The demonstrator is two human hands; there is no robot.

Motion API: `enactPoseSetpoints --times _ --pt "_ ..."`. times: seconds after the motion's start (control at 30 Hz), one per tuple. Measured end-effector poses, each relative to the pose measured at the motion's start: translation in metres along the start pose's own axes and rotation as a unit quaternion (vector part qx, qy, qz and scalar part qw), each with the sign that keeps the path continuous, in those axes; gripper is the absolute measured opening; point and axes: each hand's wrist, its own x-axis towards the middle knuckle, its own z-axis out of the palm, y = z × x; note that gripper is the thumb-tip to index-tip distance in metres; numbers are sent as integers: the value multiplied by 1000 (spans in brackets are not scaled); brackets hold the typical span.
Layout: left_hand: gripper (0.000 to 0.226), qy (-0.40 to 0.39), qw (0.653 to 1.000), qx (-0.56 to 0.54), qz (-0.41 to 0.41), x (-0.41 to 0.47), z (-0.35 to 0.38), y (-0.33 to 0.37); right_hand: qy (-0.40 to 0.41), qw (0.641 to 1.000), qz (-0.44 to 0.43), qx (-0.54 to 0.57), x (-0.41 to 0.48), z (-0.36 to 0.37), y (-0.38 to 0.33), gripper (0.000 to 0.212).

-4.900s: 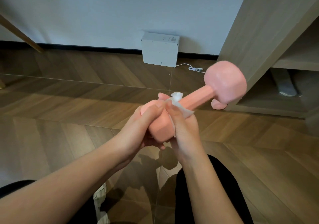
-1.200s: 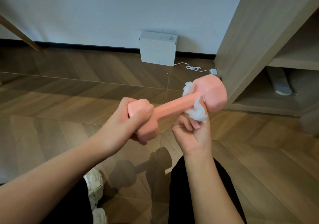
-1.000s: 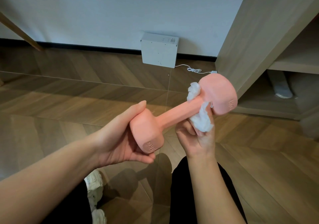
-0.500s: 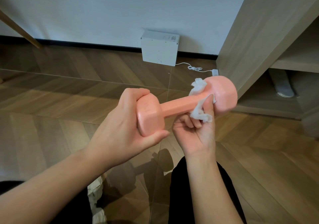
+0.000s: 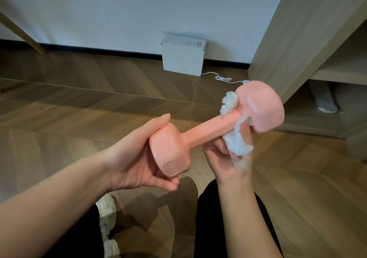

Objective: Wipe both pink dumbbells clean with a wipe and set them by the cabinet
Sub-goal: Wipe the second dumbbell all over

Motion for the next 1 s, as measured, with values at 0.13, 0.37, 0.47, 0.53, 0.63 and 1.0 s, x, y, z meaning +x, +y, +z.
enactPoseSetpoints --times 0.13,0.37,0.47,0.53,0.63,1.0 --pt "70 107 959 184 186 11 5 -12 23 999 -5 34 7 1 -1 38" --pt "63 262 712 522 390 6 5 -18 53 998 -23 34 11 5 6 59" --pt "57 268 728 483 407 7 5 -20 32 999 -3 19 9 6 8 53" --pt "54 245 770 419 414 10 4 -21 15 1000 19 -16 9 9 9 45" --pt "56 228 808 344 421 17 -3 -21 12 990 46 -134 7 13 15 26" --pt "72 175 933 204 238 20 -4 -10 50 889 92 -446 5 6 26 34"
